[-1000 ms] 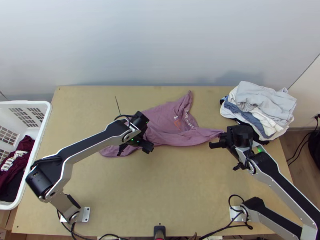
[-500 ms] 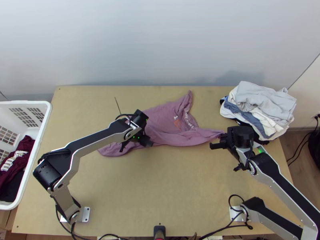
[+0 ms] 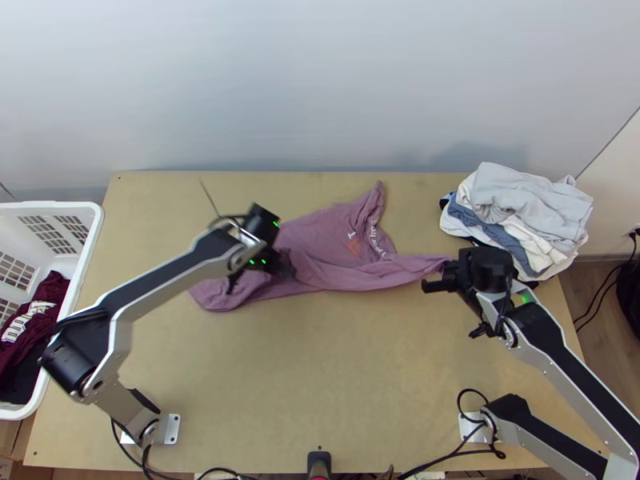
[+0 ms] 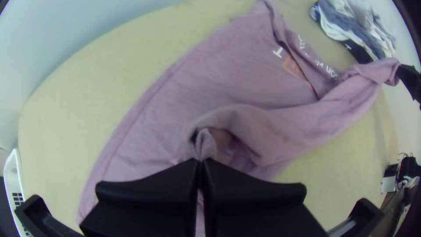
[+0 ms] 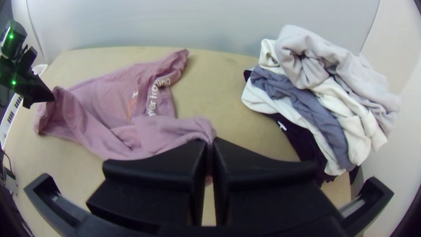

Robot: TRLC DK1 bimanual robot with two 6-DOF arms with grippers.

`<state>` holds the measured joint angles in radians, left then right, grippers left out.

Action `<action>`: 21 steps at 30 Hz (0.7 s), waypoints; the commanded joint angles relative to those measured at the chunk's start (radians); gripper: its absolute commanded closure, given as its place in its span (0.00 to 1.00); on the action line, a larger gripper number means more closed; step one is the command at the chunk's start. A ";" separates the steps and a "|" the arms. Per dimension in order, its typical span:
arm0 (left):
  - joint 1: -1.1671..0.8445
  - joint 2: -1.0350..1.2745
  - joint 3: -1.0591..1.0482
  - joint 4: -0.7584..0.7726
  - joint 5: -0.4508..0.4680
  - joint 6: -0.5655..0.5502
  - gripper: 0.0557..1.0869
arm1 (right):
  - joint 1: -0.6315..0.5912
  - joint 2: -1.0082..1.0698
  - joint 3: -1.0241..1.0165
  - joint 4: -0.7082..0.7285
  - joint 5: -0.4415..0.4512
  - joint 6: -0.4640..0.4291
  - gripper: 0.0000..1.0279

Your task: Fold the t-shirt

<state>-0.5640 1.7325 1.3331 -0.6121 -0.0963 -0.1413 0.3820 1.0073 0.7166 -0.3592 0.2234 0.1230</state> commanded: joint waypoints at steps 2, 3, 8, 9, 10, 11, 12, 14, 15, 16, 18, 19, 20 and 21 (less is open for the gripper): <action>0.125 -0.160 0.133 -0.192 0.020 -0.032 0.96 | -0.017 -0.004 0.121 -0.021 0.001 0.009 0.97; 0.141 -0.183 0.152 -0.213 0.021 -0.034 0.96 | -0.018 -0.004 0.139 -0.029 0.002 0.009 0.97; 0.210 -0.255 0.304 -0.359 0.056 -0.038 0.96 | -0.032 -0.032 0.230 -0.070 0.013 0.006 0.97; 0.222 -0.269 0.331 -0.377 0.064 -0.038 0.96 | -0.037 -0.041 0.244 -0.078 0.016 0.003 0.97; 0.231 -0.283 0.357 -0.393 0.070 -0.038 0.96 | -0.042 -0.052 0.256 -0.086 0.017 0.000 0.97; 0.237 -0.295 0.385 -0.410 0.075 -0.038 0.96 | -0.045 -0.062 0.268 -0.095 0.019 -0.003 0.97; 0.240 -0.307 0.411 -0.429 0.079 -0.038 0.96 | -0.049 -0.076 0.277 -0.098 0.025 -0.011 0.97; 0.251 -0.329 0.465 -0.462 0.092 -0.038 0.96 | -0.052 -0.108 0.299 -0.100 0.040 -0.023 0.97; 0.253 -0.341 0.485 -0.472 0.096 -0.038 0.96 | -0.055 -0.127 0.308 -0.100 0.050 -0.031 0.97; 0.253 -0.356 0.505 -0.479 0.096 -0.038 0.96 | -0.060 -0.145 0.319 -0.100 0.059 -0.042 0.97; 0.254 -0.390 0.535 -0.491 0.096 -0.035 0.96 | -0.066 -0.185 0.339 -0.098 0.070 -0.062 0.97; 0.254 -0.409 0.540 -0.491 0.096 -0.030 0.96 | -0.066 -0.207 0.345 -0.095 0.077 -0.077 0.97; 0.254 -0.427 0.540 -0.491 0.101 -0.024 0.96 | -0.068 -0.228 0.350 -0.087 0.083 -0.098 0.97; 0.254 -0.447 0.540 -0.494 0.101 -0.021 0.96 | -0.068 -0.253 0.350 -0.076 0.088 -0.129 0.97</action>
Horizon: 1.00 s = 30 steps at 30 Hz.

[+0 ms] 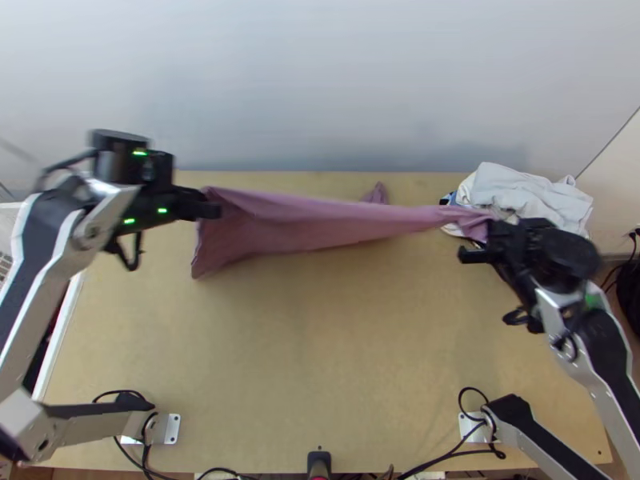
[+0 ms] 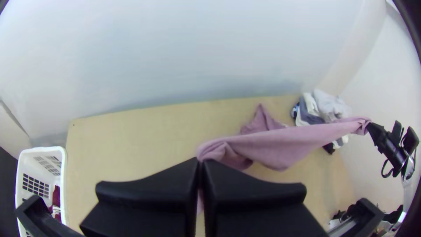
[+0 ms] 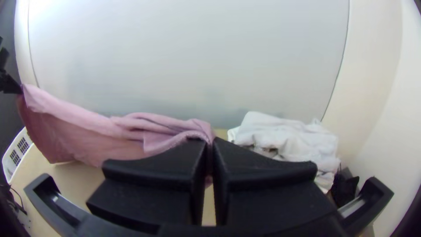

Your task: Fold the t-shirt

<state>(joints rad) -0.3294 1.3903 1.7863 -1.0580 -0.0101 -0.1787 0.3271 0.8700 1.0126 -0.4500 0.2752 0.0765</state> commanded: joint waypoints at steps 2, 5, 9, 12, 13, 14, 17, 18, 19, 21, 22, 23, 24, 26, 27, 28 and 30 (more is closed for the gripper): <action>0.018 -0.143 0.090 -0.050 0.015 0.021 0.96 | -0.013 -0.163 0.053 0.037 0.041 -0.138 0.97; 0.013 -0.194 0.120 -0.068 0.013 0.031 0.96 | -0.011 -0.227 0.069 0.066 0.044 -0.224 0.97; 0.001 -0.238 0.211 -0.143 0.013 0.042 0.96 | -0.003 -0.333 0.084 0.129 0.042 -0.368 0.97; -0.034 -0.270 0.289 -0.218 0.015 0.050 0.96 | 0.024 -0.396 0.112 0.135 0.030 -0.468 0.97; -0.045 -0.277 0.321 -0.249 0.015 0.051 0.96 | 0.040 -0.410 0.130 0.129 0.028 -0.488 0.97; -0.054 -0.280 0.360 -0.286 0.016 0.051 0.96 | 0.050 -0.416 0.155 0.114 0.027 -0.503 0.97; -0.074 -0.289 0.476 -0.381 0.030 0.050 0.96 | 0.053 -0.440 0.216 0.071 -0.011 -0.547 0.97; -0.074 -0.303 0.496 -0.396 0.038 0.050 0.96 | 0.053 -0.445 0.241 0.050 -0.021 -0.554 0.97; -0.074 -0.324 0.507 -0.407 0.039 0.051 0.96 | 0.052 -0.448 0.264 0.028 -0.025 -0.557 0.97; -0.074 -0.369 0.506 -0.427 0.041 0.051 0.96 | 0.052 -0.456 0.297 -0.013 -0.028 -0.557 0.97; -0.074 -0.393 0.495 -0.435 0.041 0.051 0.96 | 0.050 -0.462 0.308 -0.032 -0.031 -0.555 0.97; -0.074 -0.416 0.481 -0.438 0.039 0.051 0.96 | 0.044 -0.467 0.314 -0.044 -0.033 -0.552 0.97; -0.072 -0.433 0.470 -0.441 0.039 0.050 0.96 | 0.035 -0.470 0.325 -0.062 -0.037 -0.541 0.97; -0.065 -0.464 0.443 -0.447 0.039 0.050 0.96 | 0.006 -0.471 0.337 -0.099 -0.057 -0.508 0.97; -0.063 -0.473 0.430 -0.450 0.041 0.050 0.96 | -0.011 -0.471 0.337 -0.119 -0.065 -0.491 0.97; -0.062 -0.482 0.409 -0.453 0.041 0.050 0.96 | -0.025 -0.473 0.336 -0.139 -0.074 -0.468 0.97; -0.063 -0.513 0.324 -0.453 0.041 0.050 0.96 | -0.043 -0.473 0.325 -0.187 -0.082 -0.422 0.97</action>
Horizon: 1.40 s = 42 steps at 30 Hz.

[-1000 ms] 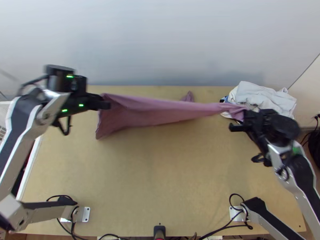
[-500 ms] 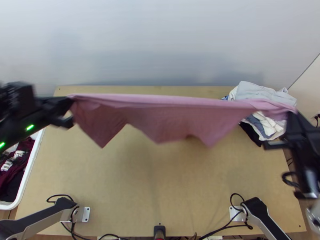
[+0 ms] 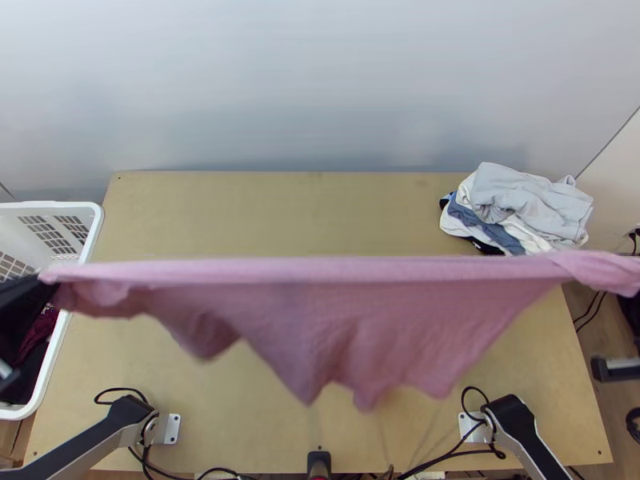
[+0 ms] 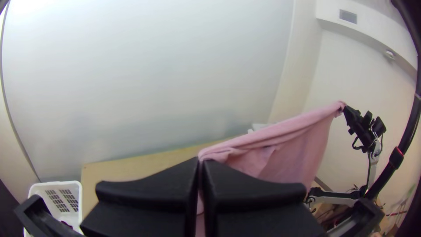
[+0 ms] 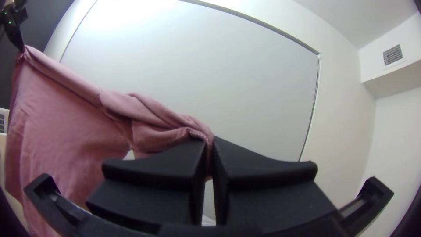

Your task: Fold the t-shirt

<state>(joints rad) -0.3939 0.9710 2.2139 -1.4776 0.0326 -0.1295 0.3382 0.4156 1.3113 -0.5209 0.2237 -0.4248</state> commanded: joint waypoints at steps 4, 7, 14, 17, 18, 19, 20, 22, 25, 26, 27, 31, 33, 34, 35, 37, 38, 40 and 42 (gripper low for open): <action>0.004 -0.167 -0.379 0.000 0.023 -0.005 0.96 | -0.065 -0.044 -0.061 -0.176 -0.034 0.141 0.97; 0.003 -0.229 -0.602 0.079 0.038 -0.018 0.96 | -0.062 -0.080 -0.164 -0.186 -0.035 0.162 0.97; 0.003 -0.282 -0.970 0.241 0.082 -0.027 0.96 | -0.051 -0.095 -0.417 -0.119 -0.035 0.225 0.97; 0.003 -0.264 -1.073 0.335 0.081 -0.027 0.96 | -0.039 -0.067 -0.526 -0.047 -0.035 0.239 0.97; 0.003 -0.253 -1.102 0.370 0.081 -0.030 0.96 | -0.036 -0.052 -0.560 -0.010 -0.035 0.241 0.97; 0.004 -0.239 -1.131 0.407 0.081 -0.032 0.96 | -0.034 -0.031 -0.590 0.030 -0.035 0.242 0.97; 0.006 -0.224 -1.155 0.438 0.079 -0.033 0.96 | -0.034 -0.003 -0.616 0.065 -0.035 0.247 0.97; 0.017 -0.187 -1.195 0.502 0.079 -0.033 0.96 | -0.033 0.063 -0.653 0.157 -0.035 0.255 0.97; 0.055 -0.120 -1.231 0.591 0.079 -0.024 0.96 | -0.013 0.196 -0.676 0.288 -0.034 0.274 0.97; 0.070 -0.089 -1.232 0.611 0.086 -0.018 0.96 | -0.010 0.247 -0.678 0.332 -0.034 0.278 0.97; 0.089 -0.057 -1.235 0.639 0.096 -0.010 0.96 | -0.010 0.304 -0.675 0.377 -0.034 0.288 0.97; 0.184 0.086 -1.229 0.763 0.155 0.001 0.96 | -0.011 0.543 -0.639 0.549 -0.030 0.317 0.97; 0.216 0.172 -1.209 0.815 0.161 0.002 0.96 | -0.011 0.660 -0.600 0.599 -0.030 0.333 0.97; 0.230 0.215 -1.197 0.843 0.162 0.004 0.96 | -0.011 0.712 -0.581 0.628 -0.030 0.337 0.97; 0.247 0.255 -1.185 0.870 0.164 0.010 0.96 | -0.010 0.764 -0.558 0.650 -0.030 0.339 0.97; 0.276 0.334 -1.155 0.933 0.165 0.010 0.96 | -0.010 0.865 -0.506 0.680 -0.029 0.356 0.97; 0.288 0.376 -1.139 0.956 0.165 0.010 0.96 | -0.010 0.914 -0.478 0.699 -0.029 0.360 0.97; 0.314 0.462 -1.096 0.982 0.165 0.013 0.96 | -0.010 1.013 -0.414 0.708 -0.029 0.386 0.97; 0.336 0.549 -1.051 1.002 0.173 0.013 0.96 | -0.010 1.111 -0.345 0.711 -0.029 0.411 0.97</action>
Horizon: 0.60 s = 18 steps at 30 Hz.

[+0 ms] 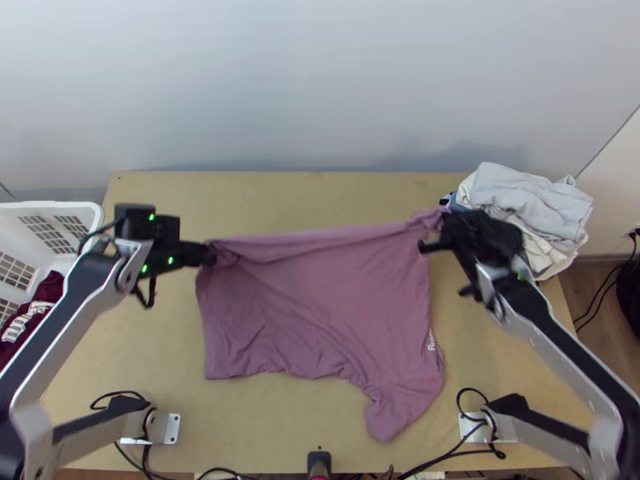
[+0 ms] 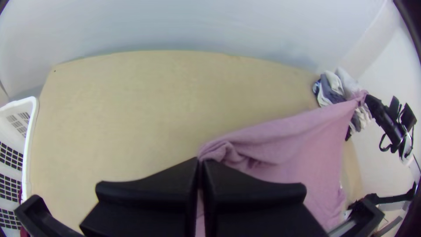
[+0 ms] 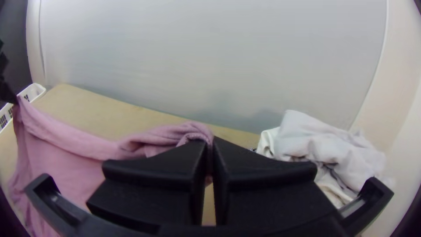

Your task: Fold the t-shirt

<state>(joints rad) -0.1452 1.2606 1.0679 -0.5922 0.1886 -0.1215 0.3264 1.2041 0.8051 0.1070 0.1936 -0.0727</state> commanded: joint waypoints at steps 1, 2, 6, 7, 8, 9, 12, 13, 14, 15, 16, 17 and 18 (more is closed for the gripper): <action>0.098 0.301 0.113 0.132 0.020 0.005 0.96 | 0.002 0.368 0.197 0.083 0.003 0.067 0.97; 0.104 0.341 0.135 0.146 0.022 0.005 0.96 | 0.002 0.413 0.229 0.083 0.003 0.074 0.97; 0.116 0.485 0.225 0.178 0.022 0.000 0.96 | 0.002 0.551 0.339 0.071 0.003 0.093 0.97; 0.118 0.517 0.244 0.189 0.022 -0.001 0.96 | 0.002 0.578 0.361 0.068 0.003 0.094 0.97; 0.118 0.545 0.259 0.198 0.022 -0.003 0.96 | 0.002 0.604 0.382 0.063 0.003 0.094 0.97; 0.118 0.573 0.274 0.212 0.022 -0.007 0.96 | 0.002 0.631 0.399 0.063 0.003 0.094 0.97; 0.119 0.648 0.323 0.227 0.022 -0.029 0.96 | -0.006 0.698 0.447 0.054 0.003 0.113 0.97; 0.121 0.669 0.337 0.242 0.022 -0.040 0.96 | -0.009 0.718 0.460 0.049 0.003 0.119 0.97; 0.125 0.689 0.351 0.250 0.022 -0.052 0.96 | -0.010 0.733 0.470 0.048 0.003 0.125 0.97; 0.127 0.708 0.366 0.259 0.022 -0.060 0.96 | -0.010 0.746 0.477 0.048 0.004 0.128 0.97; 0.130 0.726 0.382 0.270 0.022 -0.072 0.95 | -0.012 0.755 0.485 0.048 0.004 0.134 0.97; 0.134 0.744 0.397 0.273 0.022 -0.083 0.90 | -0.012 0.766 0.493 0.048 0.003 0.136 0.97; 0.137 0.764 0.420 0.273 0.022 -0.095 0.79 | -0.012 0.773 0.499 0.048 0.003 0.136 0.97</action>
<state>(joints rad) -0.0280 1.8736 1.3773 -0.3630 0.2100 -0.1623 0.3202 1.8603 1.2213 0.1604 0.1970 0.0406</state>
